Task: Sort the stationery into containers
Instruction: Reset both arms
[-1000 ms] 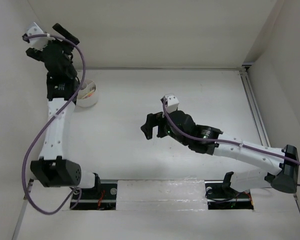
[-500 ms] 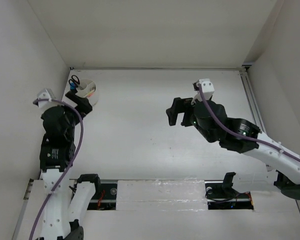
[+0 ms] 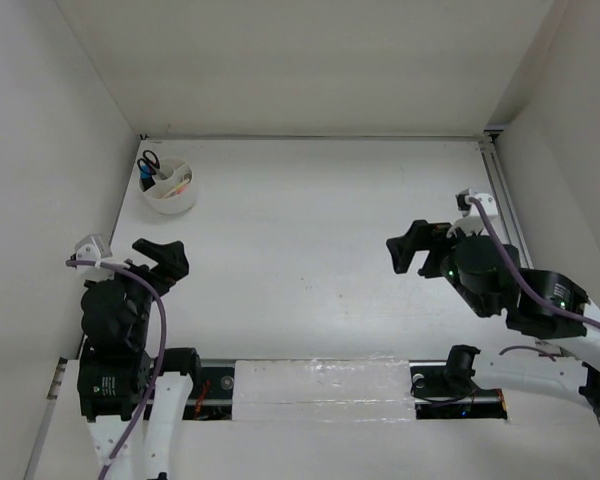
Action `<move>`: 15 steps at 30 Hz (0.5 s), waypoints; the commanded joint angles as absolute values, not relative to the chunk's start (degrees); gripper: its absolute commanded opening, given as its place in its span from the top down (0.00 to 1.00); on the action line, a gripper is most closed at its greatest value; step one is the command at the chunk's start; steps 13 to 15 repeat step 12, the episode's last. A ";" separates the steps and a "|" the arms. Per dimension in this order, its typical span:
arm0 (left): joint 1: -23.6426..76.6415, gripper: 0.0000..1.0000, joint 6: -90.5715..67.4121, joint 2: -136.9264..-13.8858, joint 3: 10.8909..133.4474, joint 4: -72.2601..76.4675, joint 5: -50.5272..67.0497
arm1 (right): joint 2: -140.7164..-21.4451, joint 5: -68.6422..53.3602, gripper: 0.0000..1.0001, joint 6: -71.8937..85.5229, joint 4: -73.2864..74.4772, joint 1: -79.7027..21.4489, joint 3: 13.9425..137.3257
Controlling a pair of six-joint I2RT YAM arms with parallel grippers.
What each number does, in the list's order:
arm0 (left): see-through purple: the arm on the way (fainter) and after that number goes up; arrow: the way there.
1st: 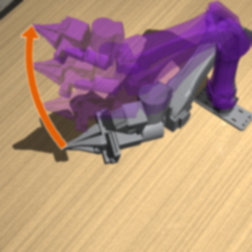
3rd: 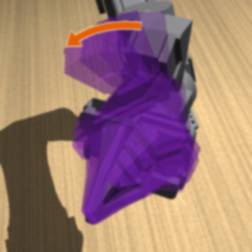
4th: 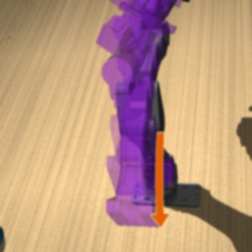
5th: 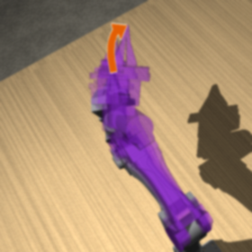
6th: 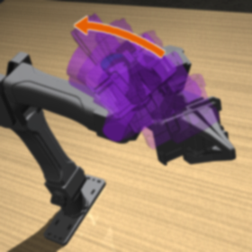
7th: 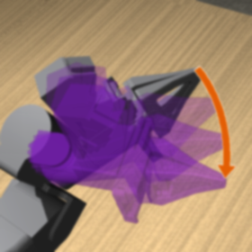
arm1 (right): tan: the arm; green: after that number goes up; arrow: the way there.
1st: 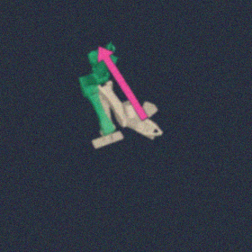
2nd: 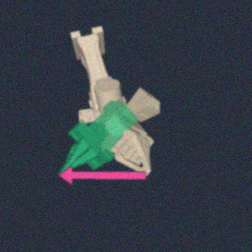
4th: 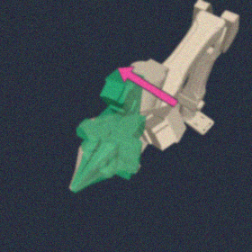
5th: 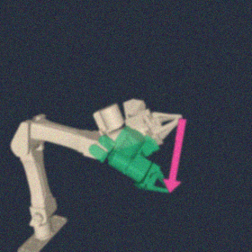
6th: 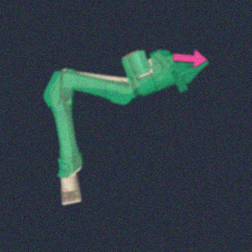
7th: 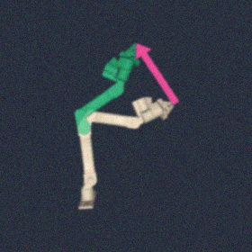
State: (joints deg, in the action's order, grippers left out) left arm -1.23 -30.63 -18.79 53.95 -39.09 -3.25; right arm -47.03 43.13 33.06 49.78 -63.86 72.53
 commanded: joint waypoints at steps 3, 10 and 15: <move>-1.41 0.00 -29.62 -20.21 54.40 -39.99 -3.43 | -41.06 43.95 0.00 36.20 52.29 -64.34 71.11; -1.41 0.00 -29.62 -19.69 53.88 -39.99 -4.04 | -37.18 45.08 0.00 36.74 52.29 -64.34 70.05; -1.41 0.00 -29.62 -19.69 53.88 -39.99 -3.52 | -37.87 45.09 0.00 36.74 52.29 -64.34 70.05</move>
